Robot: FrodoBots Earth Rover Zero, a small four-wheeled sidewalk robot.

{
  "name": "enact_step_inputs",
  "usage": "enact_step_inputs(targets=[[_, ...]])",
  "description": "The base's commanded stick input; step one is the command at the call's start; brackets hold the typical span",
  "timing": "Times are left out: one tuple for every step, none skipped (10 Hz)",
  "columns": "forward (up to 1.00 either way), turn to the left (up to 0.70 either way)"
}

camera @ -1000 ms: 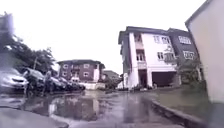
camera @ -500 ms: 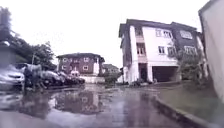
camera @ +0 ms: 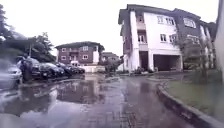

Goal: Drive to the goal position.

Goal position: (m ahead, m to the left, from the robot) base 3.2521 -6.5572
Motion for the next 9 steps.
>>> enact_step_inputs(targets=[[0.70, 0.00], [0.70, 0.00], [0.70, 0.00], [0.70, 0.00], [0.70, 0.00], [0.70, 0.00], [0.70, 0.00], [0.70, 0.00], [0.70, 0.00]])
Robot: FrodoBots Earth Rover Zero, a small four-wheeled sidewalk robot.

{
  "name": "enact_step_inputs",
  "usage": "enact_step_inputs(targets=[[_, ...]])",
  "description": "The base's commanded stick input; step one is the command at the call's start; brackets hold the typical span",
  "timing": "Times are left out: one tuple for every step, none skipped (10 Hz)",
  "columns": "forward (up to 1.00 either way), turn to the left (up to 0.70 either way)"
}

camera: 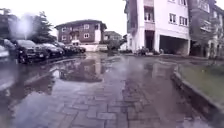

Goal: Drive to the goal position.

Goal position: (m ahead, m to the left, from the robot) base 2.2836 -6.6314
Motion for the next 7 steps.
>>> enact_step_inputs(targets=[[0.70, 0.00], [0.70, 0.00], [0.70, 0.00], [0.70, 0.00], [0.70, 0.00], [0.70, 0.00], [0.70, 0.00]])
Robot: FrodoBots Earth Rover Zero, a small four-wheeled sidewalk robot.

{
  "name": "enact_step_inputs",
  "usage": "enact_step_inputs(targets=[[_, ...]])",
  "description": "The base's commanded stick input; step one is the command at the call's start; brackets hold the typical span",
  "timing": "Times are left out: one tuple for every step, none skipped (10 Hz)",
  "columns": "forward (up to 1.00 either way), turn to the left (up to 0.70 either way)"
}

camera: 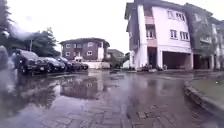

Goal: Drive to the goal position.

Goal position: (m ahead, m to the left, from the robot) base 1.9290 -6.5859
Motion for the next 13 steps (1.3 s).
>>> enact_step_inputs(targets=[[0.70, 0.00], [0.70, 0.00], [0.70, 0.00], [0.70, 0.00], [0.70, 0.00], [0.70, 0.00], [0.70, 0.00], [0.70, 0.00], [0.70, 0.00], [0.70, 0.00], [0.70, 0.00], [0.70, 0.00], [0.70, 0.00]])
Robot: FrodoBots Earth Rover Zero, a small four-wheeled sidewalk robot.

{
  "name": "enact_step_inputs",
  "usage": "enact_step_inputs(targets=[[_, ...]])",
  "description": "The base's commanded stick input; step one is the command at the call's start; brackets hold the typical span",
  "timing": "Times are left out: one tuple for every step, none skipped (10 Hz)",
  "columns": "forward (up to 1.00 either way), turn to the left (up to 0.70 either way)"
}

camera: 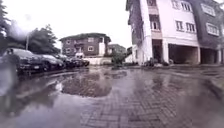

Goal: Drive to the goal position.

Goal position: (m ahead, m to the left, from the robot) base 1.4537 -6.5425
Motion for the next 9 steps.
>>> enact_step_inputs(targets=[[0.70, 0.00], [0.70, 0.00], [0.70, 0.00], [0.70, 0.00], [0.70, -0.03], [0.70, -0.12], [0.70, -0.25], [0.70, -0.35], [0.70, -0.35]])
